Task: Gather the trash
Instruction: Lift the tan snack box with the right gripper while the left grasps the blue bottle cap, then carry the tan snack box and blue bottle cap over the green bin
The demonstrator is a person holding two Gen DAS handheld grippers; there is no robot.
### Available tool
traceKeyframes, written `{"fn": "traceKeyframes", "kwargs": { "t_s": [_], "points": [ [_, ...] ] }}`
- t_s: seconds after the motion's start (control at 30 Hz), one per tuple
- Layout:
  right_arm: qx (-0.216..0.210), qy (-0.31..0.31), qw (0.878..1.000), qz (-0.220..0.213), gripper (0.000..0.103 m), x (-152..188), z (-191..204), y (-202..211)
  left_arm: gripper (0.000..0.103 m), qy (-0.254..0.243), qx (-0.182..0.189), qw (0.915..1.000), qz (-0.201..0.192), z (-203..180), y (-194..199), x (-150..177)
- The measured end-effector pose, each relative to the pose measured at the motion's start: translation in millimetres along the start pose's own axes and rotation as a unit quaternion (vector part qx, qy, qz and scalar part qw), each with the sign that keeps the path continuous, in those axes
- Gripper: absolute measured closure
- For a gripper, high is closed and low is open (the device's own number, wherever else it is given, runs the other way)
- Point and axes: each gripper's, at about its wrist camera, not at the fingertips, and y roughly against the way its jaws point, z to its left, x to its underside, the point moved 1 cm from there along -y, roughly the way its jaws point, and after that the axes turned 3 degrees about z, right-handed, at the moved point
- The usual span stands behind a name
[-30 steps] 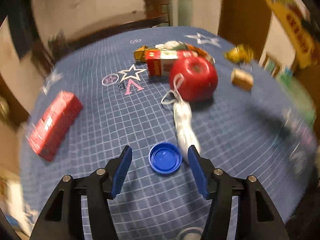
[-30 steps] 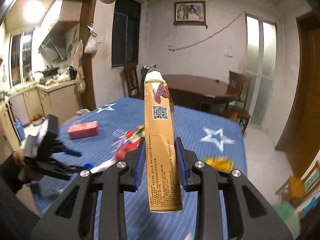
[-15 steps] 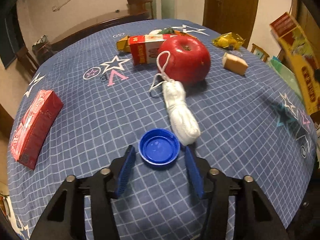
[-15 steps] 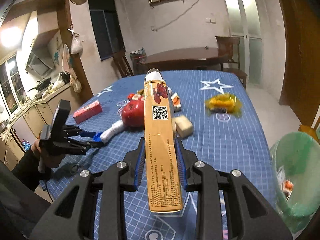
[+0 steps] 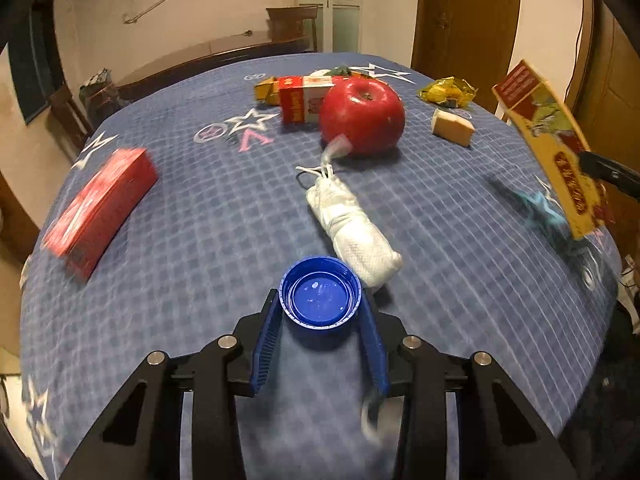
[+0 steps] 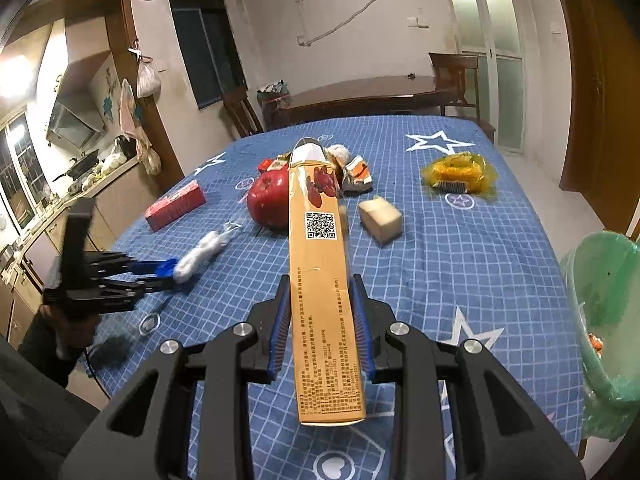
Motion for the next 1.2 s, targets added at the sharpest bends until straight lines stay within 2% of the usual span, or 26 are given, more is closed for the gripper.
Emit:
{"fn": "traceKeyframes", "kwargs": {
  "t_s": [0.1, 0.23, 0.27, 0.33, 0.37, 0.43, 0.6, 0.77, 0.97, 1.2],
  "points": [
    [-0.005, 0.0, 1.0, 0.008, 0.075, 5, 1, -2, 0.062, 0.01, -0.019, 0.9998, 0.004, 5, 13, 9],
    [-0.012, 0.007, 1.0, 0.011, 0.075, 8, 6, -2, 0.062, 0.012, 0.0, 0.9997, -0.021, 2, 30, 3],
    [-0.013, 0.008, 1.0, 0.011, 0.075, 9, 8, -3, 0.062, 0.002, -0.014, 0.9997, -0.021, -2, 27, -1],
    [-0.013, 0.008, 1.0, 0.009, 0.075, 11, 11, 0, 0.062, -0.02, -0.05, 0.9985, 0.005, -11, 10, 0],
    [-0.013, 0.007, 1.0, 0.007, 0.075, 12, 11, 3, 0.062, -0.024, -0.054, 0.9981, 0.016, -14, 4, 2],
    [-0.011, 0.005, 1.0, 0.008, 0.075, 14, 10, 5, 0.061, -0.032, -0.054, 0.9977, 0.026, -17, -3, 8],
    [0.0, 0.0, 1.0, 0.014, 0.075, 18, 4, 8, 0.062, -0.002, -0.043, 0.9989, 0.02, -2, 0, 13],
    [0.011, -0.005, 1.0, 0.003, 0.075, 14, 0, 13, 0.062, 0.022, -0.042, 0.9989, 0.001, 2, 25, 14],
    [0.051, -0.004, 0.999, -0.019, 0.075, -7, -14, 34, 0.062, 0.025, -0.039, 0.9974, -0.056, -20, 70, -32],
    [0.097, -0.023, 0.994, -0.044, 0.075, -36, -46, 70, 0.062, -0.012, -0.009, 0.9954, -0.095, -89, 93, -114]
  ]
}}
